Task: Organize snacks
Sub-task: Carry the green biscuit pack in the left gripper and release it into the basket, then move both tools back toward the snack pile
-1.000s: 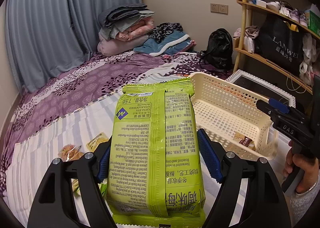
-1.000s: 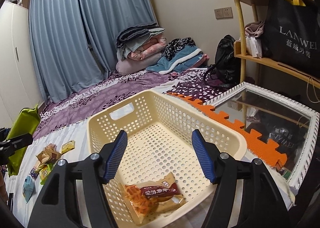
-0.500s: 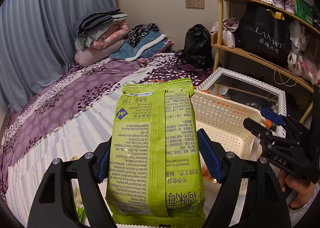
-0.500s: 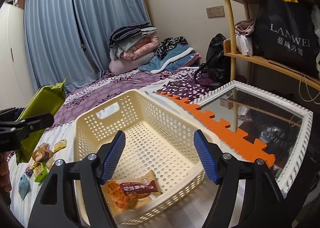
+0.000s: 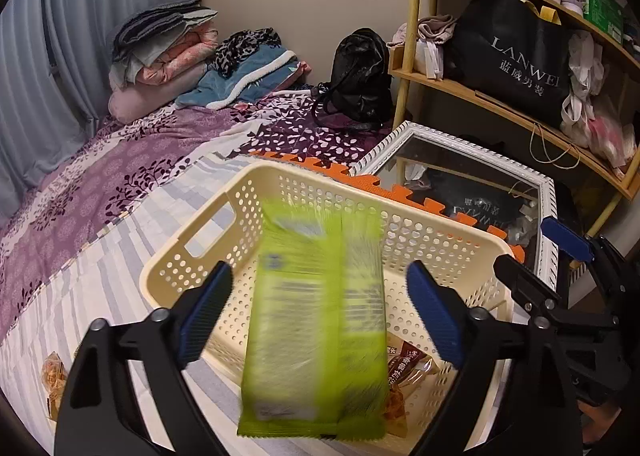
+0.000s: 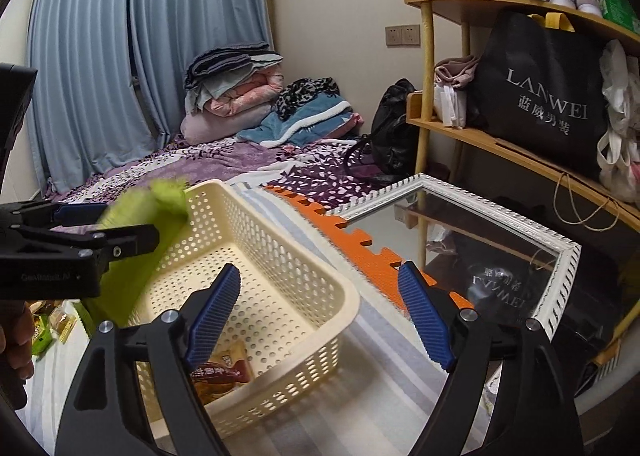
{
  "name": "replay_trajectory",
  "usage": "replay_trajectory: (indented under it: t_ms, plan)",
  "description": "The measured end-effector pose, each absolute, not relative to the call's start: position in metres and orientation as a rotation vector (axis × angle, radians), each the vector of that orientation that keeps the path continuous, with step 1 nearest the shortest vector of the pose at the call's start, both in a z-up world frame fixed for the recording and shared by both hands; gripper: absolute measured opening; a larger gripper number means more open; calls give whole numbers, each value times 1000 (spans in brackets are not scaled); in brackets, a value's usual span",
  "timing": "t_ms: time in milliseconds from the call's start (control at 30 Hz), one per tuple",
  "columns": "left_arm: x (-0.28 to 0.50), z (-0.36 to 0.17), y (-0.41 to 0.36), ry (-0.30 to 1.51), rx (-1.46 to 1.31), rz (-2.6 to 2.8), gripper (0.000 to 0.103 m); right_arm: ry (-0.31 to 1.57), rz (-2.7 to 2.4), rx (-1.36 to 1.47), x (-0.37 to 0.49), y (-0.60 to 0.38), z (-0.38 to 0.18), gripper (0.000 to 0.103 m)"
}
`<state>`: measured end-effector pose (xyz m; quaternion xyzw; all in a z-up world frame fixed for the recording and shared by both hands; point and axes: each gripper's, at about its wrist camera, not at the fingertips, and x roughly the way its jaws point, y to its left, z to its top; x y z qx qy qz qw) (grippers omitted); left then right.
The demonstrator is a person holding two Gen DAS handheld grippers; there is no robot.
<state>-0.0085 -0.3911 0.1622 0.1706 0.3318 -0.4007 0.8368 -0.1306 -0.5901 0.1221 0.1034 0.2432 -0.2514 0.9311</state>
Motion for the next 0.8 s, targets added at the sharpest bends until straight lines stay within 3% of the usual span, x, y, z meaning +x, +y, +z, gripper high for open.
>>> replay_trajectory:
  t_ms: [800]
  plan:
    - [6,183,-311,693,267,-708,100,500,-551,129,-112,-554,158,96]
